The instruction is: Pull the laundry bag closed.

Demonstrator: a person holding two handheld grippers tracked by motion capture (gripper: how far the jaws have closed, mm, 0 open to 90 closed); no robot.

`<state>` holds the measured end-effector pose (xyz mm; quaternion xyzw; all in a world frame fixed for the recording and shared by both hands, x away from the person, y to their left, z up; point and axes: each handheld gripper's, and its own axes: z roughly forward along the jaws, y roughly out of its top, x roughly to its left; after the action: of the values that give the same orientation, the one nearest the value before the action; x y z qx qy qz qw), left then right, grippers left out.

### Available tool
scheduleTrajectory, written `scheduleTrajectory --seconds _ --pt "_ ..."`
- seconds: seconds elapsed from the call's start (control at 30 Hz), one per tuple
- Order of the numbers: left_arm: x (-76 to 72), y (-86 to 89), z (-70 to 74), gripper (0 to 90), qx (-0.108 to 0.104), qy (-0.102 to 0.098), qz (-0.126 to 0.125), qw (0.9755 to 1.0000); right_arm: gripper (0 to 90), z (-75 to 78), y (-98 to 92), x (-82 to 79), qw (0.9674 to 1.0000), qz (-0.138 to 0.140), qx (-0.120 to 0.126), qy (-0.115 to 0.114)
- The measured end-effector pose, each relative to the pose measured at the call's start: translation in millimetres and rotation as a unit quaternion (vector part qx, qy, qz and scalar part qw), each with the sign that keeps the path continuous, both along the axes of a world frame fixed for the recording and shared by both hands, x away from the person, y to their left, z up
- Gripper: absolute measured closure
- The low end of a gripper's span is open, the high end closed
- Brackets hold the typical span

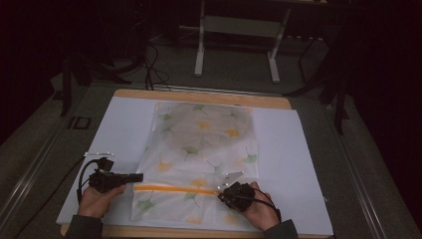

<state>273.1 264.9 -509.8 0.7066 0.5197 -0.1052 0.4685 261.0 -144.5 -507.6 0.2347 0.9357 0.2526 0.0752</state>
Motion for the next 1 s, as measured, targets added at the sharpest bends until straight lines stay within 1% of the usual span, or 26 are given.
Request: scheduleTrajectory --seconds 0.17,0.33,0.43,0.63,0.73,1.0 --pt "-0.1 0.2 0.3 89.1 0.0 0.0 0.001 1.0 90.0 -0.9 -4.9 -0.7 1.0 -0.004 -0.003 0.003" --pt "0.0 0.4 0.2 89.1 0.001 -0.001 0.001 1.0 90.0 -1.1 -6.8 -1.8 1.0 -0.005 -0.005 0.002" --pt "0.1 1.1 0.2 89.1 0.0 -0.002 0.0 1.0 90.0 -0.8 -8.2 -2.1 0.9999 -0.006 -0.015 -0.002" --pt "0.0 1.1 0.4 89.1 0.001 -0.003 0.0 1.0 90.0 1.3 -12.2 -2.7 0.9999 -0.009 -0.01 -0.002" --pt "0.0 1.5 0.3 89.1 0.0 -0.002 0.0 1.0 90.0 1.6 -12.8 -2.9 0.9999 -0.011 -0.012 -0.003" --pt "-0.4 2.4 0.6 89.1 -0.002 0.0 0.004 1.0 90.0 0.8 -22.7 -3.4 0.9997 -0.022 -0.013 -0.002"
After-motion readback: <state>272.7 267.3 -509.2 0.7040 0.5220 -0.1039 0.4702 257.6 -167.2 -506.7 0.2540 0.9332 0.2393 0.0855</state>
